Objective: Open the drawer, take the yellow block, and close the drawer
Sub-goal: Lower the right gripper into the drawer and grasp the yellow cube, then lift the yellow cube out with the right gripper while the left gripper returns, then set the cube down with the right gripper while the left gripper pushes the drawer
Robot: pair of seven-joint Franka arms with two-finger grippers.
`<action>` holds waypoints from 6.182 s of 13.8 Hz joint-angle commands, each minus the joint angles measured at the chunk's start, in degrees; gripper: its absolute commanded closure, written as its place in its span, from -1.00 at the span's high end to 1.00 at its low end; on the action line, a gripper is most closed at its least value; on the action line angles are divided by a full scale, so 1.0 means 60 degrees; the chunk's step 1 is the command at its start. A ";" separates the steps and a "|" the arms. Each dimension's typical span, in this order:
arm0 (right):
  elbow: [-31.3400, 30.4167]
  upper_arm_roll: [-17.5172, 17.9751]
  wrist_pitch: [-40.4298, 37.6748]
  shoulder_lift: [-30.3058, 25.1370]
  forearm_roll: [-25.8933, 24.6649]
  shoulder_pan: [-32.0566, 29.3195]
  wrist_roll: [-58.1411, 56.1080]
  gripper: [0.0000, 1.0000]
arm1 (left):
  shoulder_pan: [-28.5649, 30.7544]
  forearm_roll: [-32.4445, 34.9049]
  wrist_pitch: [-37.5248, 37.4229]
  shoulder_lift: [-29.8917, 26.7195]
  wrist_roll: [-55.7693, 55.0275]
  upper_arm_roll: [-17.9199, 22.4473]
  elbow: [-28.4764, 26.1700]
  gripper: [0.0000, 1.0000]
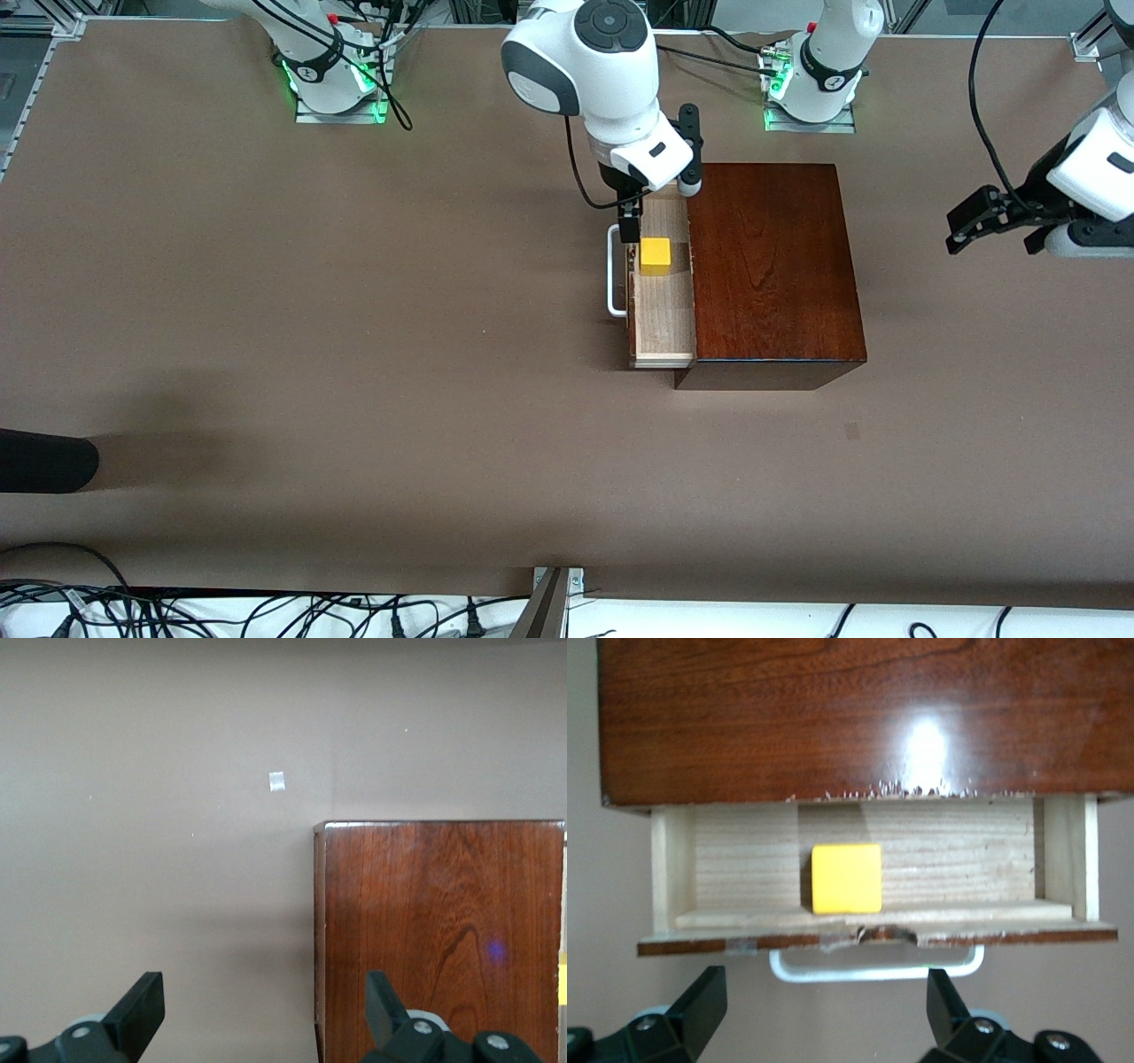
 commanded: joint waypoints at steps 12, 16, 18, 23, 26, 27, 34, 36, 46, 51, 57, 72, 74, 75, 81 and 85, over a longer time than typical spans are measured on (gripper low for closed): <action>0.1424 -0.0100 0.0932 0.1983 -0.0381 0.0294 -0.0226 1.00 | -0.0038 -0.0246 -0.0075 0.0161 0.0293 0.0104 0.0084 1.00; 0.1424 -0.0100 0.1020 0.2100 -0.0366 0.0396 0.0083 1.00 | -0.0068 -0.0246 -0.0090 0.0161 0.0293 0.0090 0.0142 1.00; 0.1424 -0.0115 0.1050 0.2173 -0.0366 0.0440 0.0345 1.00 | -0.0068 -0.0246 -0.0105 0.0219 0.0278 0.0090 0.0201 1.00; 0.1424 -0.0202 0.1269 0.2364 -0.0381 0.0499 0.0390 0.84 | -0.0082 -0.0261 -0.0222 0.0337 0.0278 0.0090 0.0406 1.00; 0.1410 -0.0261 0.1269 0.2379 -0.0381 0.0528 0.0390 -0.10 | -0.0097 -0.0261 -0.0236 0.0366 0.0278 0.0090 0.0421 1.00; 0.1410 -0.0276 0.1255 0.2379 -0.0395 0.0572 0.0405 -0.53 | -0.0097 -0.0246 -0.0236 0.0366 0.0278 0.0090 0.0421 1.00; 0.1613 -0.0349 0.0526 0.1737 -0.0220 0.0426 0.0478 -1.00 | -0.0068 -0.0246 -0.0353 0.0366 0.0234 0.0090 0.0421 1.00; 0.1703 -0.0277 0.0026 0.1166 -0.0176 0.0120 0.0653 -1.00 | -0.0082 -0.0246 -0.0354 0.0366 0.0219 0.0090 0.0421 1.00; 0.1091 -0.0657 -0.3535 -0.2042 0.1069 -0.2793 0.0712 -1.00 | -0.0463 -0.0261 -0.2551 0.0541 0.0366 -0.0728 0.0889 1.00; -0.2466 -0.1400 -0.3053 -0.4078 0.1714 -0.4569 0.1426 -1.00 | -0.1339 -0.1168 -0.2565 0.1097 0.2866 -0.0936 0.0948 1.00; -0.5674 -0.2457 -0.0861 -0.4359 0.1919 -0.5155 0.3376 -1.00 | -0.4149 -0.2030 -0.2156 0.3145 0.2652 -0.0936 0.1914 1.00; -0.9635 -0.3176 0.5649 -0.2734 0.3003 -0.5156 0.4756 -1.00 | -0.6264 -0.0950 0.2132 0.6517 0.8184 -0.0936 0.2973 1.00; -0.9635 -0.3322 0.5678 -0.2588 0.3003 -0.5155 0.4639 -1.00 | -0.6439 -0.0920 0.2938 0.6635 0.8655 -0.0921 0.2430 1.00; -0.9635 -0.3337 0.5679 -0.2514 0.3003 -0.5155 0.4624 -1.00 | -0.6454 -0.0847 0.3261 0.6650 0.8773 -0.0921 0.2225 1.00; -0.9461 -0.3396 0.4965 -0.3317 0.2959 -0.5185 0.3733 1.00 | -0.6352 0.0455 0.2432 0.6563 0.8833 -0.0892 0.1637 1.00; -0.8101 -0.3821 0.3121 -0.3830 0.3032 -0.5404 0.3774 1.00 | -0.6177 0.1188 0.1464 0.6314 0.8847 -0.0745 0.1725 1.00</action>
